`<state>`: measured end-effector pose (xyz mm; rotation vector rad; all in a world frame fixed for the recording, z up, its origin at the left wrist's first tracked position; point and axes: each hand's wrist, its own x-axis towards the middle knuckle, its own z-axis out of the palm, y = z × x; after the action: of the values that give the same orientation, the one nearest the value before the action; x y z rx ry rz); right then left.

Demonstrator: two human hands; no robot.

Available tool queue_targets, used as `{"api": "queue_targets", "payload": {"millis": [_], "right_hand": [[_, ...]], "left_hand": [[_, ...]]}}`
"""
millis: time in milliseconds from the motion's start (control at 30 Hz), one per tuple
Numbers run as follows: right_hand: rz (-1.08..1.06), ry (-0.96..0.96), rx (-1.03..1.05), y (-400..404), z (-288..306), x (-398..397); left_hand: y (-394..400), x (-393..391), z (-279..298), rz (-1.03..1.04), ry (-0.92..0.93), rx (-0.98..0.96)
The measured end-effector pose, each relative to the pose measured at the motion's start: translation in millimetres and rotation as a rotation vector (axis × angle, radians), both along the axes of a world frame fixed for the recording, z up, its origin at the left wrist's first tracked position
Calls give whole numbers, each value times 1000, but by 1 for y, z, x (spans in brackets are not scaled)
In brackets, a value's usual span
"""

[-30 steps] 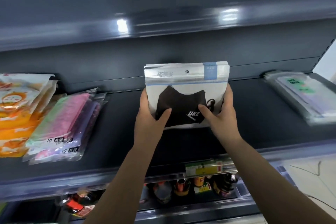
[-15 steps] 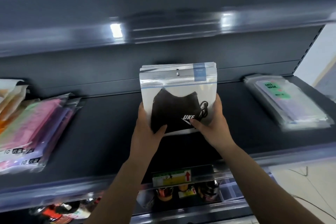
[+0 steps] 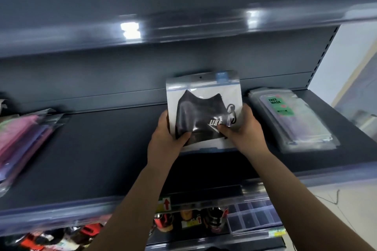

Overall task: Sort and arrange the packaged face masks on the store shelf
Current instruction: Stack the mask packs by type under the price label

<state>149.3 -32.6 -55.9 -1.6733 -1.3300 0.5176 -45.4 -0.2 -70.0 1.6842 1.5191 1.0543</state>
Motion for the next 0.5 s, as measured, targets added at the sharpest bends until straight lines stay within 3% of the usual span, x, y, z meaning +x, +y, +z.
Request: {"api": "queue_targets", "payload": {"millis": [333,500], "right_hand": [[12,-231,-328,17,-16,30],[35,-372,-377,12,-12,28]], "left_hand": [[3,29,-8,51,279,-148],[-4,34,-6,74,445,-151]]}}
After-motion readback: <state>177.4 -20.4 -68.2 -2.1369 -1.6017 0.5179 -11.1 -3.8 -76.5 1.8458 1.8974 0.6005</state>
